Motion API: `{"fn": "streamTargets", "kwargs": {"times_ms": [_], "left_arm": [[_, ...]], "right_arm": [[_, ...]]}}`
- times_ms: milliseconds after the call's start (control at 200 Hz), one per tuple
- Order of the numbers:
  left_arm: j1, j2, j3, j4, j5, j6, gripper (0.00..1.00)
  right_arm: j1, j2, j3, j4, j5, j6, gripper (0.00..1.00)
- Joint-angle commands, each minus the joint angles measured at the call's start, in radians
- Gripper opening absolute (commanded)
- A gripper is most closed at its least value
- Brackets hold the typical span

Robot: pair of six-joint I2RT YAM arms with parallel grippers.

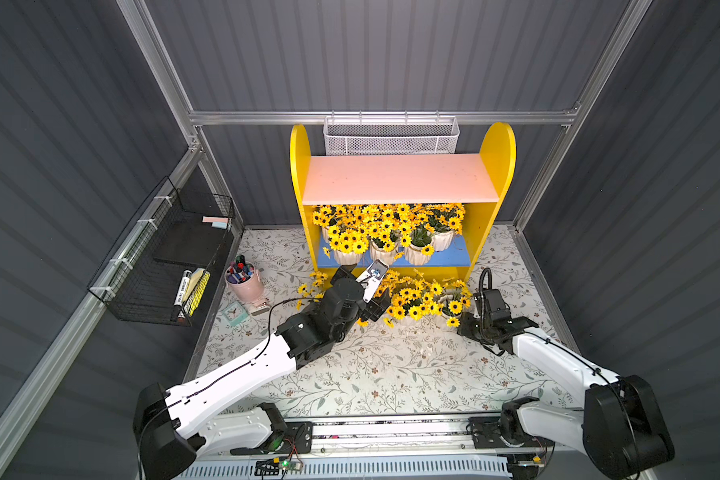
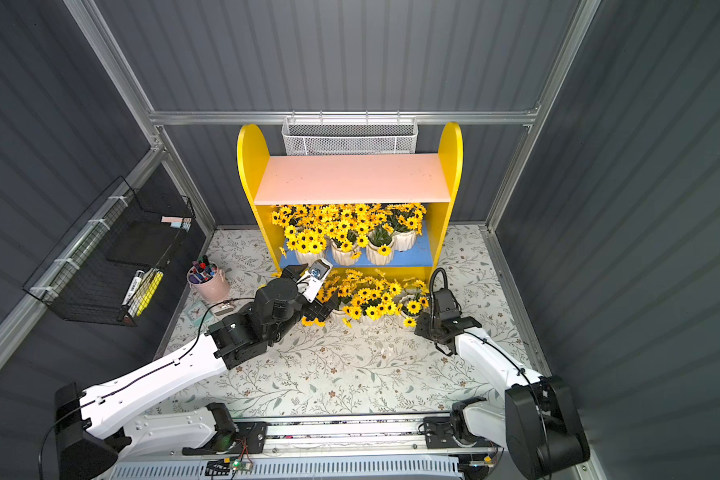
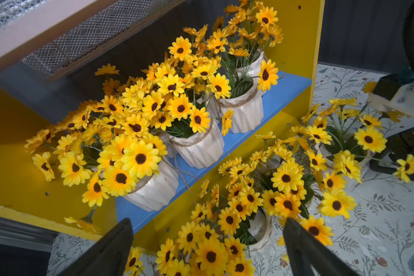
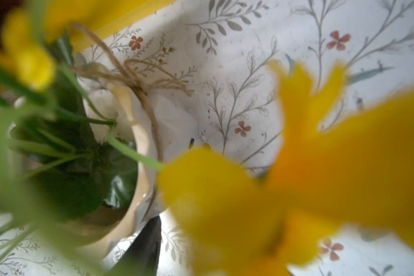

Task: Take the sunflower pots off the shelves
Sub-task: Move the sunflower pot to the center of the board.

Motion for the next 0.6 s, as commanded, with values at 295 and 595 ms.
{"fn": "streamTargets", "kwargs": {"times_ms": [295,595], "left_arm": [[0.009,-0.042,-0.036,0.065,-0.028,0.035,0.99],[0.012,-0.021,-0.035,0.078,-0.186,0.005,0.99]], "right_arm": [[0.049,0.096,0.084,0.061,-0.029,-0.058,0.53],[0.05,-0.156,0.076,-0.152,-0.04,-0.066,0.57]]}}
